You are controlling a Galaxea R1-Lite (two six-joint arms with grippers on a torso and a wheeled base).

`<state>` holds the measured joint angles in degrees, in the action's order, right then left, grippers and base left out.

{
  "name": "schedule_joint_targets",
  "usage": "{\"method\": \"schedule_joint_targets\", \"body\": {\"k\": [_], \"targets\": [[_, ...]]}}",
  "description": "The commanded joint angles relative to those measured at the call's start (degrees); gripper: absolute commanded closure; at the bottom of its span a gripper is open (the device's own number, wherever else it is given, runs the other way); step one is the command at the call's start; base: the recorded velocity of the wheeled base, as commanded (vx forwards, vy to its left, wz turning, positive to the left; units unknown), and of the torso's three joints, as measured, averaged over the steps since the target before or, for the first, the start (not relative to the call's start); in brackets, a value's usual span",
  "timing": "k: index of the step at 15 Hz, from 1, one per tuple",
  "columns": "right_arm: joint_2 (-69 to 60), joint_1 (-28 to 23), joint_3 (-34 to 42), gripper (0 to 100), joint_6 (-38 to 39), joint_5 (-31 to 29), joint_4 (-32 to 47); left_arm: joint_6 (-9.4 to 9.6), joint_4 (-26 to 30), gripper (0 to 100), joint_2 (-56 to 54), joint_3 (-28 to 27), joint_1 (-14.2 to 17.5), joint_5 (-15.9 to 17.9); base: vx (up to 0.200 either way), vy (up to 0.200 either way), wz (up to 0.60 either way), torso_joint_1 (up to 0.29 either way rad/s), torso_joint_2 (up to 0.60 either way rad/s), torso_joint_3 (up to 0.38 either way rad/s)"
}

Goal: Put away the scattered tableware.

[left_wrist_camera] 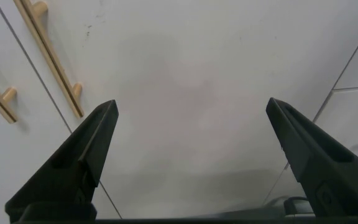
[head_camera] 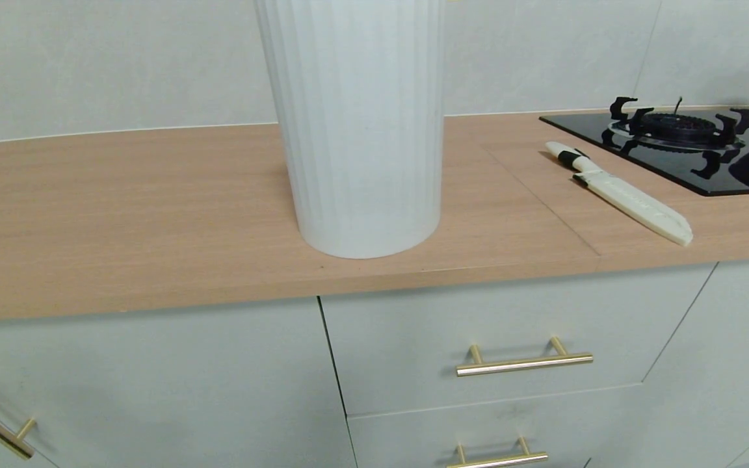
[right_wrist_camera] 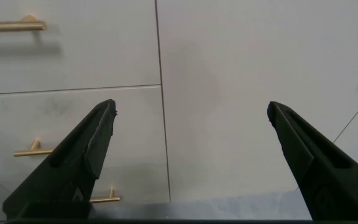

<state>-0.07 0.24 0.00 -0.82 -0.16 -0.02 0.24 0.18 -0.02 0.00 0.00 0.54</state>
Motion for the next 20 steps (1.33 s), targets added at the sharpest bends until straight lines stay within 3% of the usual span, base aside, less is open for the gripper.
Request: {"method": "schedule_joint_targets", "body": {"k": [1, 7, 20], "targets": [[0.07, 0.02, 0.00, 0, -0.06, -0.02, -0.06, 0.02, -0.01, 0, 0.02, 0.00, 0.00, -0.01, 0.000, 0.000, 0.00, 0.000, 0.00, 0.000], [0.07, 0.02, 0.00, 0, -0.15, 0.07, 0.02, 0.02, -0.01, 0, 0.02, 0.00, 0.00, -0.01, 0.000, 0.000, 0.00, 0.045, -0.14, -0.151], [0.07, 0.02, 0.00, 0, -0.15, 0.07, 0.02, 0.02, -0.01, 0, 0.02, 0.00, 0.00, -0.01, 0.000, 0.000, 0.00, 0.163, -0.47, -0.289]]}}
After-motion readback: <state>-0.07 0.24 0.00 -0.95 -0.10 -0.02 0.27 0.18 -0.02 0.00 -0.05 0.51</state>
